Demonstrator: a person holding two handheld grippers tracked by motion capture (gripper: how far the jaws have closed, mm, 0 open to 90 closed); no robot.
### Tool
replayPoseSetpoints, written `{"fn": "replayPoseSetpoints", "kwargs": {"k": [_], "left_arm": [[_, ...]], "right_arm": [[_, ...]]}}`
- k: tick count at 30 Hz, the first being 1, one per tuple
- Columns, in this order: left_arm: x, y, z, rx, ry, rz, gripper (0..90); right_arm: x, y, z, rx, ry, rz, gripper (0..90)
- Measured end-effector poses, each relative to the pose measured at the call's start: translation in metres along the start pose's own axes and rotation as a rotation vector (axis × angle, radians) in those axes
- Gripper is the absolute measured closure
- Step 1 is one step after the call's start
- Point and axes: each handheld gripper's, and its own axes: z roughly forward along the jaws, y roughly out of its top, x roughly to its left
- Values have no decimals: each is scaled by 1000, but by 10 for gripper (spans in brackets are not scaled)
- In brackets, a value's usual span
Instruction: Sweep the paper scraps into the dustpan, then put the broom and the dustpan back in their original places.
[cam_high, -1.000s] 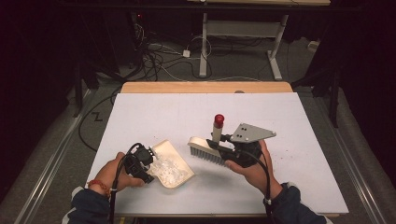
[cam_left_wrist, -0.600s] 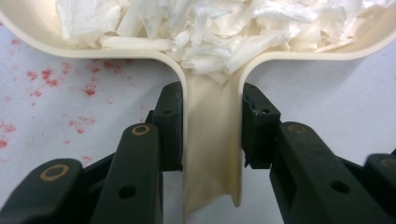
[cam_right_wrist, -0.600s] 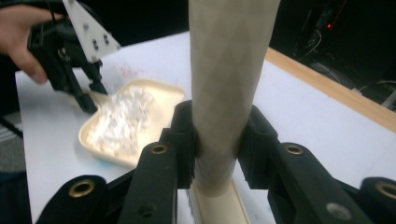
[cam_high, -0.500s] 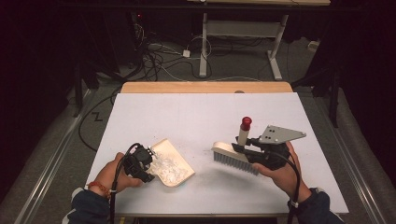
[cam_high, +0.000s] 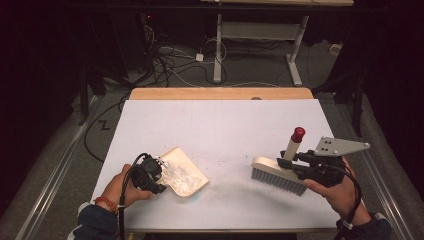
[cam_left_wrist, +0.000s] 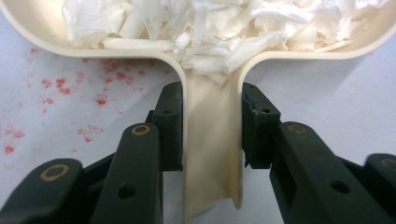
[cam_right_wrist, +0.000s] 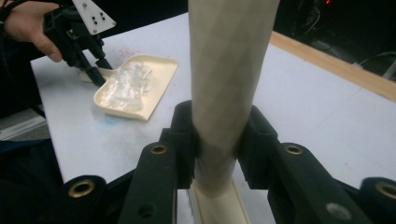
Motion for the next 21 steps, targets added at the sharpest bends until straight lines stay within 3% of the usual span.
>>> {"fn": "replayPoseSetpoints", "kwargs": {"k": [10,15,21], "left_arm": [[6,-10,-1,-60,7,-63,631],[11,-15,1,-122,33,-140,630],[18,-19,2,-179,62,-234,629]], "right_arm": [[-20,-15,-13,102,48,76,712],[-23,-18,-14,106,33,75,712],[-26,-18,-17,122,60,57,712]]}}
